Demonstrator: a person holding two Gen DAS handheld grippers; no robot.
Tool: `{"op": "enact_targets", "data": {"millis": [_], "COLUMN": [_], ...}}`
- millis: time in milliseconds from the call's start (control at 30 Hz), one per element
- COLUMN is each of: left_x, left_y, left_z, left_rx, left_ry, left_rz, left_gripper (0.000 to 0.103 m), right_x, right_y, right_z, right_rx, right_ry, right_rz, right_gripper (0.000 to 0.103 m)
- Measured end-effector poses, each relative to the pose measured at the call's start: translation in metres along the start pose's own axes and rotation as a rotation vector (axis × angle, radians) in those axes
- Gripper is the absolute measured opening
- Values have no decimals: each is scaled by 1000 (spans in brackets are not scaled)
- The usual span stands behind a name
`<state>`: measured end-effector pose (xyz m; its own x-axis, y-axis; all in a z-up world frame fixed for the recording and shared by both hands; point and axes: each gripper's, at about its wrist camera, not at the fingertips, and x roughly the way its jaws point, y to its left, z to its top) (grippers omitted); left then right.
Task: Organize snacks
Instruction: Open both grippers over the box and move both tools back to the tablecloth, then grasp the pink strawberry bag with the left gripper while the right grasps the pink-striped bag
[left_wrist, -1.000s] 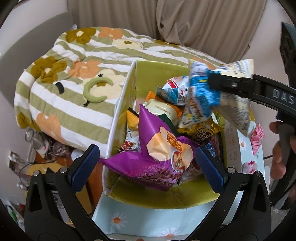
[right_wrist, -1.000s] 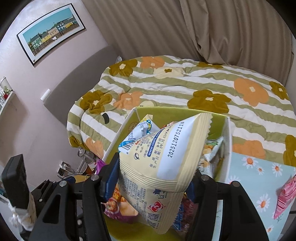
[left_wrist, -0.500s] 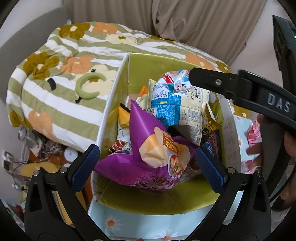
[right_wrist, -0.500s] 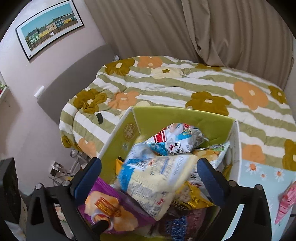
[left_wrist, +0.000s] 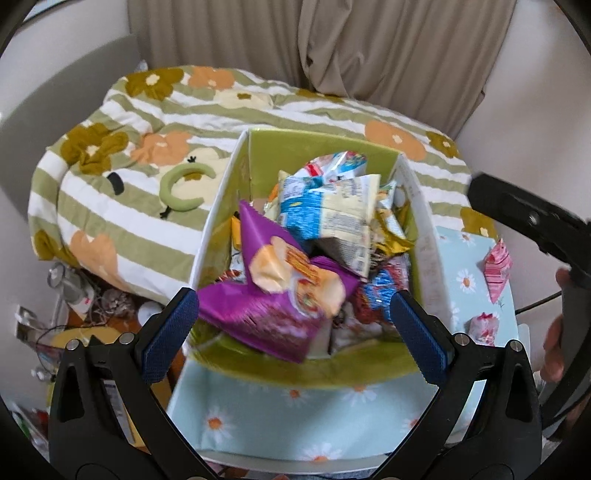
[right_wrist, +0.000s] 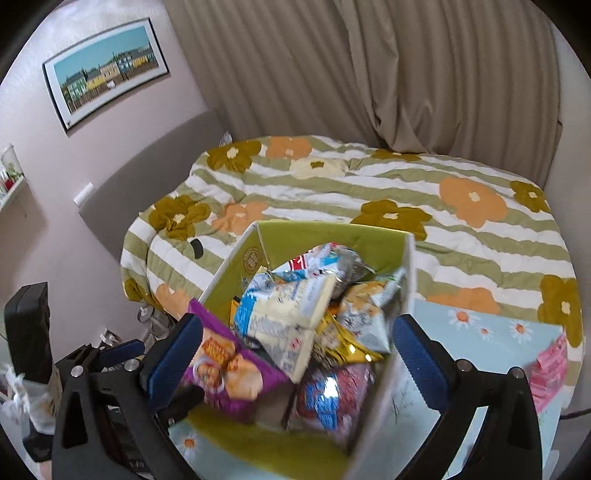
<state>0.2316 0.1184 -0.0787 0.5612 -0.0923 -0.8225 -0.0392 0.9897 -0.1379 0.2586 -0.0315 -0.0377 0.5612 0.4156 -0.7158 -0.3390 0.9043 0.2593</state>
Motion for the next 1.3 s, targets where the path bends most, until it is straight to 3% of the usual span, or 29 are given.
{"op": "enact_targets", "data": {"millis": [400, 733, 1033, 1200, 1300], "left_x": [-55, -31, 45, 92, 116], "left_y": [-101, -221, -301, -325, -337], "left_z": [-32, -52, -86, -105, -113], "left_rx": [32, 132, 131, 151, 188], "left_ry": [-105, -50, 110, 163, 184], "left_rz": [-50, -158, -242, -237, -224], "left_gripper": [102, 102, 102, 102, 102], "right_x": [-114, -169, -157, -128, -105], "right_y": [-69, -172, -265, -300, -317], "right_z": [-48, -73, -96, -108, -114], "right_rx": [45, 111, 107, 76, 73], "right_ry": [-104, -109, -32, 5, 15], "right_rz": [-52, -184, -239, -236, -185], "right_gripper": [103, 103, 103, 103, 103]}}
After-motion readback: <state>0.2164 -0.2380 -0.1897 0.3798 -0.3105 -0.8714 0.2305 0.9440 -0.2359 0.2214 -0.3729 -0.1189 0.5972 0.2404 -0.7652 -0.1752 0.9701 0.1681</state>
